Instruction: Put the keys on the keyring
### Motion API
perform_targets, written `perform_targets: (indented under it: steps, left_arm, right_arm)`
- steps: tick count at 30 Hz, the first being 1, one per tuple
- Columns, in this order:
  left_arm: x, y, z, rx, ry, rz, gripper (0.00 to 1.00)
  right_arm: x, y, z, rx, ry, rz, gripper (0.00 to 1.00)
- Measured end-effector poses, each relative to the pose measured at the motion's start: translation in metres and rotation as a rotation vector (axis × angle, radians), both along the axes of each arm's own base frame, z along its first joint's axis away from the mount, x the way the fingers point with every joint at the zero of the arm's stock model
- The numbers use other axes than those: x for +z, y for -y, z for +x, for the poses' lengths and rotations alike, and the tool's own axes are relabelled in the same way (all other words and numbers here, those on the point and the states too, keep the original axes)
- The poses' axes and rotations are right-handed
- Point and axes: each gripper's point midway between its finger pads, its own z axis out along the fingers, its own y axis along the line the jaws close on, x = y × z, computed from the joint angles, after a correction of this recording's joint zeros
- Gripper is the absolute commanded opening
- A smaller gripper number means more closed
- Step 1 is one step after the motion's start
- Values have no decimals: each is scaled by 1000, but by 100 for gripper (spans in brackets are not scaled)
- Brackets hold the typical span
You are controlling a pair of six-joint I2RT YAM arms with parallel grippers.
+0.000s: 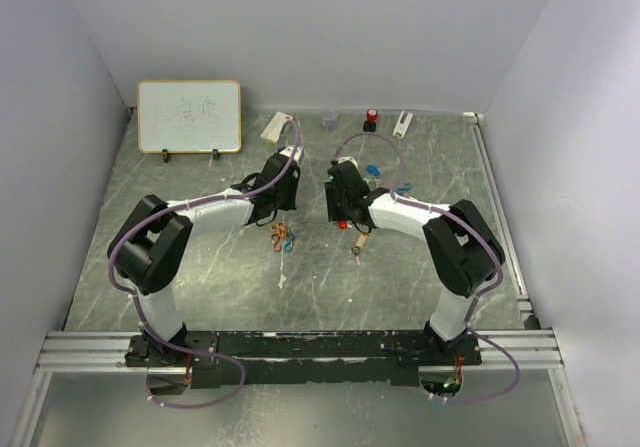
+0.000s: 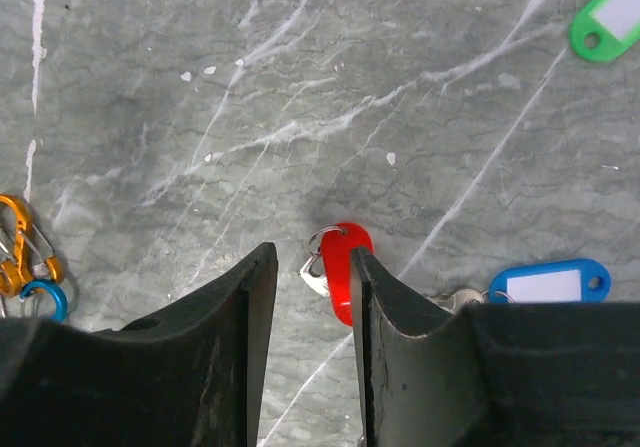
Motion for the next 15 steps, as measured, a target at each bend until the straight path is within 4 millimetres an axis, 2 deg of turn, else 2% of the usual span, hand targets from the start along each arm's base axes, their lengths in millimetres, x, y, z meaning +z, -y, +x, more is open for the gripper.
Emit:
perform_targets:
  steps: [8, 15]
  left_arm:
    - [0, 0, 0, 2, 1, 2, 7]
    - [0, -1, 1, 5, 2, 4, 7]
  right_arm:
    - [-11, -2, -2, 4, -26, -25, 33]
    - [-12, -4, -1, 6, -26, -29, 29]
